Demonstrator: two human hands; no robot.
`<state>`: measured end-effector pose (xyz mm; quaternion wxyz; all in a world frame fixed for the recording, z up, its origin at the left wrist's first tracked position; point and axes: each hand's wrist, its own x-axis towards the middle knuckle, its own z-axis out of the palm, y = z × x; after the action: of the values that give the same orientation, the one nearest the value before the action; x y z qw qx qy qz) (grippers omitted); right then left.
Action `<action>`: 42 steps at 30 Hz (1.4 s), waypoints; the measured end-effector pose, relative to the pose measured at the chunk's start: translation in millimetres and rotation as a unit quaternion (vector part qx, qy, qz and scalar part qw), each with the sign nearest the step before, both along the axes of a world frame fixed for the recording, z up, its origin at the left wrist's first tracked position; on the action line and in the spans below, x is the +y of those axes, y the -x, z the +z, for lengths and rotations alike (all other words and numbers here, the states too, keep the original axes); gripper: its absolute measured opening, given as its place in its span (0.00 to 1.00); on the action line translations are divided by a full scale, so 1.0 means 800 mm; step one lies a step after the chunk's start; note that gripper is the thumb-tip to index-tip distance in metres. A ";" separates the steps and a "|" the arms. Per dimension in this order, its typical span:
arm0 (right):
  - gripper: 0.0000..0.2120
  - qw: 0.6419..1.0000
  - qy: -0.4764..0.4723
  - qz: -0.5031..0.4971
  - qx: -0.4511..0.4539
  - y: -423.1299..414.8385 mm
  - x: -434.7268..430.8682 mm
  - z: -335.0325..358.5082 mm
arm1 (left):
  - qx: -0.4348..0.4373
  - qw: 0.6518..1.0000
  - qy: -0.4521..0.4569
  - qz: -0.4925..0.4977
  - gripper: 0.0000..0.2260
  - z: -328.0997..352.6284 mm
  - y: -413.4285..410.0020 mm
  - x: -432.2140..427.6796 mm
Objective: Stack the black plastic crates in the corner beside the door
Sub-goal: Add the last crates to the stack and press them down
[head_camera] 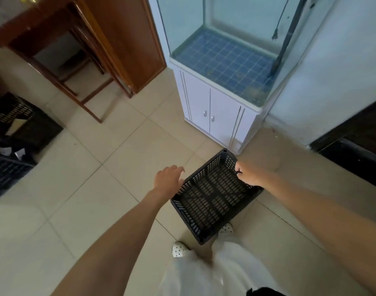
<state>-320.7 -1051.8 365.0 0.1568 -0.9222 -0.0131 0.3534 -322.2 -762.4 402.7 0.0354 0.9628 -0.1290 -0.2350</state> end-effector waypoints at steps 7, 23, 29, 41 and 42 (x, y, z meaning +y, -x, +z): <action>0.12 0.994 0.016 -0.104 0.033 0.027 0.022 -0.038 | 0.016 0.992 -0.010 -0.127 0.16 -0.037 -0.076 0.022; 0.17 0.899 0.003 -0.424 0.109 0.176 0.174 -0.198 | 0.108 0.943 -0.007 -0.313 0.24 -0.217 -0.133 0.097; 0.19 0.877 0.048 -0.467 0.104 0.189 0.180 -0.288 | 0.135 0.949 0.021 -0.284 0.26 -0.312 -0.132 0.083; 0.35 0.783 0.009 -0.608 0.128 0.209 0.171 -0.515 | 0.154 0.965 0.073 -0.198 0.36 -0.549 -0.132 0.046; 0.37 0.758 -0.019 -0.641 0.123 0.209 0.169 -0.536 | 0.158 0.968 0.080 -0.178 0.37 -0.570 -0.133 0.042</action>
<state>-488.0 -916.3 -63.9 0.3641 -0.6607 0.5937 0.2801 -215.5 -728.5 -53.2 0.0897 0.8691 -0.3091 -0.3755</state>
